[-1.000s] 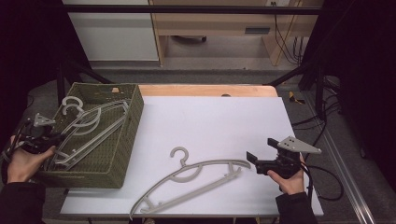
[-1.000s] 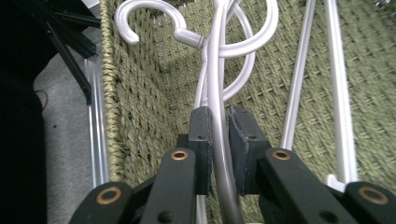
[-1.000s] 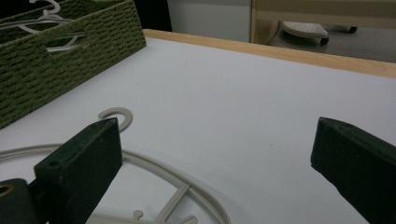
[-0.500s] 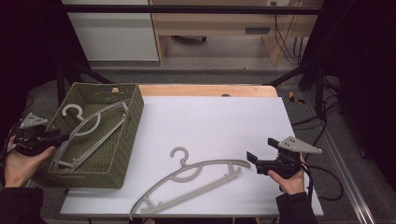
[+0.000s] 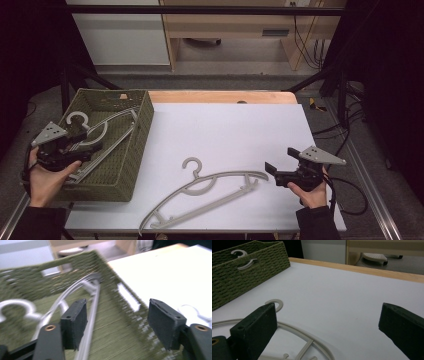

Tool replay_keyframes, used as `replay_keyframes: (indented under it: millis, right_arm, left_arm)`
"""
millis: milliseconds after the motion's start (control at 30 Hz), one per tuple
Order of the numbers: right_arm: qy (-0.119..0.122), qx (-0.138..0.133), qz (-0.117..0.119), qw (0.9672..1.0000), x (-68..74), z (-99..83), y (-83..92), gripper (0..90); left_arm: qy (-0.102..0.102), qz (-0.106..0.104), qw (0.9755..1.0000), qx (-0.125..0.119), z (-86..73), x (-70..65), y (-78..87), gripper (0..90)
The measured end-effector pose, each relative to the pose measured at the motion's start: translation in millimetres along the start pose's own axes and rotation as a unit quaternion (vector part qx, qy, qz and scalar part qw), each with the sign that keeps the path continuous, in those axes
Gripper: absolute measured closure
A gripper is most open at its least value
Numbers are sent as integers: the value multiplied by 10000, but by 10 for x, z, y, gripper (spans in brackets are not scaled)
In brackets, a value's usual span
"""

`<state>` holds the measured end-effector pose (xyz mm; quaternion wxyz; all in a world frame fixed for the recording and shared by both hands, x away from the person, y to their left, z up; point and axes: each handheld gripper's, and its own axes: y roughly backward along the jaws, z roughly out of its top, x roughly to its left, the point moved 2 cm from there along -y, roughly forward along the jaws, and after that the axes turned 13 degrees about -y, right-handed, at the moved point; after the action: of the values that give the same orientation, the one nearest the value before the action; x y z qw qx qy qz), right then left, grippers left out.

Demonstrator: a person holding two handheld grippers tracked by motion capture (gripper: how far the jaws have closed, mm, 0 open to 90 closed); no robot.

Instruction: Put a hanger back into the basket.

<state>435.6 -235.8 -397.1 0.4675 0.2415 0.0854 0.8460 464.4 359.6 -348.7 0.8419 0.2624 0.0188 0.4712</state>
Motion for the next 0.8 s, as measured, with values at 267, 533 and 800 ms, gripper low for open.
replay_keyframes:
  millis: [267, 533, 800]
  right_arm:
    - [-27, -75, 41, 10000, 4, 11, 26, 18]
    - [-40, -98, 124, 9999, 21, 13, 27, 11]
    - [66, -27, 130, 9999, 35, 0, 8, 18]
  left_arm:
    - [-22, -564, 9973, -460, 145, -436, -130, 189]
    - [-162, -954, 9940, -504, 179, -800, -236, 116]
    - [-427, -1342, 9894, -347, 189, -1190, -358, 77]
